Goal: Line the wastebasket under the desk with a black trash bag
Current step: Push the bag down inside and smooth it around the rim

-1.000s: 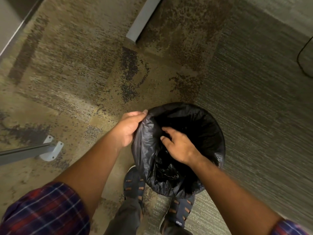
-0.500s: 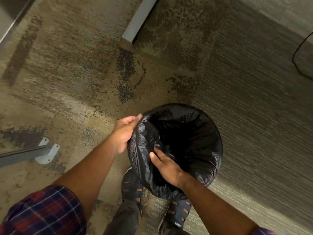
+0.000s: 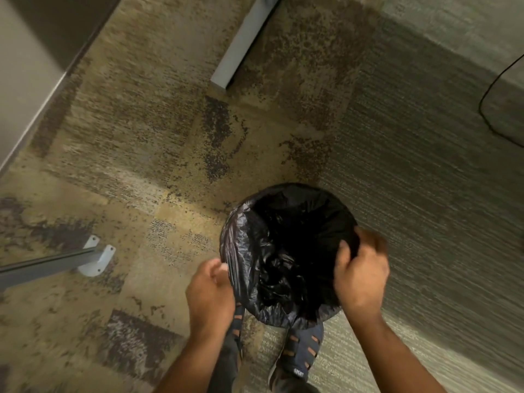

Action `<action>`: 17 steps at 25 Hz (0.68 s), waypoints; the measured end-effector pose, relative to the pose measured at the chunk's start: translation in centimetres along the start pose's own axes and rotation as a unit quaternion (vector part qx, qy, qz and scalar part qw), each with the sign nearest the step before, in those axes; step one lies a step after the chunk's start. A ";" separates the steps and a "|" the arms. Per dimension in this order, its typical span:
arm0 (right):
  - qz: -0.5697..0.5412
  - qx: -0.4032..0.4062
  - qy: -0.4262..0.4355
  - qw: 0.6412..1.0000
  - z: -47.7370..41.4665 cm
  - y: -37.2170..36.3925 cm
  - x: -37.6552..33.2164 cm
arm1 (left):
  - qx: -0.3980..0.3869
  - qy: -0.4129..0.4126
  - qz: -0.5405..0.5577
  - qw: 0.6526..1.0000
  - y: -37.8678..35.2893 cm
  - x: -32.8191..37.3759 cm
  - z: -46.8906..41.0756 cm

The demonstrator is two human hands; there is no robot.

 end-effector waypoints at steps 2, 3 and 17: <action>0.050 -0.039 -0.026 0.998 -0.5 0.5 1.4 | -0.003 0.014 0.008 1.000 -0.5 -0.3 1.5; 0.054 -0.074 -0.032 0.995 -0.5 0.3 1.8 | 0.001 0.014 0.013 1.000 -0.7 -0.3 1.7; -0.048 -0.196 -0.027 0.979 -1.2 -0.3 -2.5 | -0.015 0.109 0.084 0.990 3.2 -1.2 -3.6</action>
Point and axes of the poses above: each hand's wrist, its own z-axis away from the middle knuckle, its own y-axis out of the back of the hand, x = y × z, the point moved 3 cm from there along -z, towards the middle knuckle, and after that the axes turned 8 degrees about z, right-handed, at the moved point
